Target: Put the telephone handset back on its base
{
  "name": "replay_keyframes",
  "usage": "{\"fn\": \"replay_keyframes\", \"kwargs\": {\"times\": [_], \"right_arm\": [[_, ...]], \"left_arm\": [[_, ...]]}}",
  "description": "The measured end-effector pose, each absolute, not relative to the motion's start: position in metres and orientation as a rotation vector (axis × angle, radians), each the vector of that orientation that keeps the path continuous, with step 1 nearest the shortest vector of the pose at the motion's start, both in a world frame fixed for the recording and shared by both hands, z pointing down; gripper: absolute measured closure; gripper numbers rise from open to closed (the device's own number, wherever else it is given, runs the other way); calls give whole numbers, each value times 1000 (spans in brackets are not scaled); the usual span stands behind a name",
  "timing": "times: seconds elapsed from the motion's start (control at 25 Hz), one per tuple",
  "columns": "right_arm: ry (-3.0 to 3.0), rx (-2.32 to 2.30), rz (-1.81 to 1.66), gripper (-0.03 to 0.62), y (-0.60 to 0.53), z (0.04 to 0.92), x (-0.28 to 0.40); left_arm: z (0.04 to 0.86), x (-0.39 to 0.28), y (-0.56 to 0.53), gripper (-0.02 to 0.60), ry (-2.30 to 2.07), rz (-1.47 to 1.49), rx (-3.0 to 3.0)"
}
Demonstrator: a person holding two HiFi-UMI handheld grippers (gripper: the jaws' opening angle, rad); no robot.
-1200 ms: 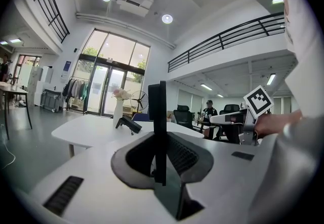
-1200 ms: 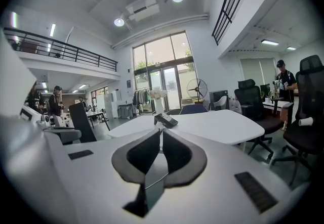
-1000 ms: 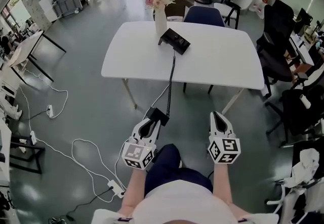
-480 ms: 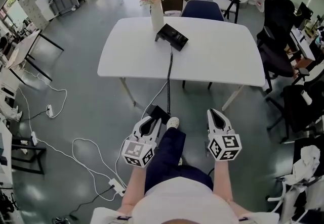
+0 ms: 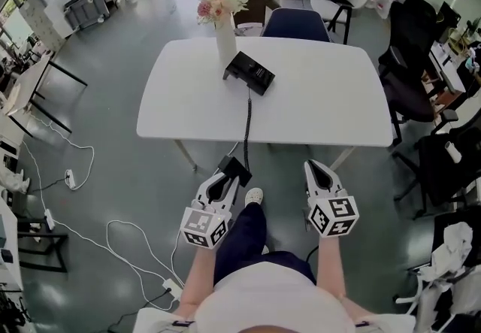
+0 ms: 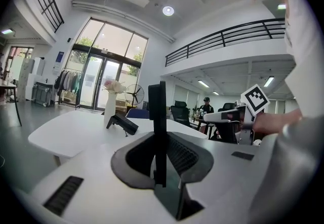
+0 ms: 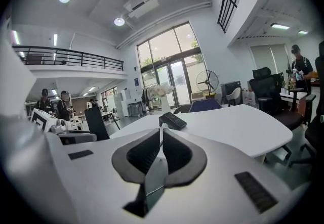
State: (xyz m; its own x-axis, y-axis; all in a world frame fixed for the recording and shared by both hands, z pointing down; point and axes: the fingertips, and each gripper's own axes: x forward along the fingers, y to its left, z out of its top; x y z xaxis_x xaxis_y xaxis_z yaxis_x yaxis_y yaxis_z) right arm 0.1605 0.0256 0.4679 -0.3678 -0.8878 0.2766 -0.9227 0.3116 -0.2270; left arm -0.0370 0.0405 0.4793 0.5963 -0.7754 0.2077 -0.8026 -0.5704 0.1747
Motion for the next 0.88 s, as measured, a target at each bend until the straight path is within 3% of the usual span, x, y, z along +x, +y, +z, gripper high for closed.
{"fn": "replay_keyframes", "kwargs": {"times": [0.88], "right_arm": [[-2427,1729,536,554,-121,456,142]], "left_arm": [[472,-49,-121,503,-1186,14,2567]]}}
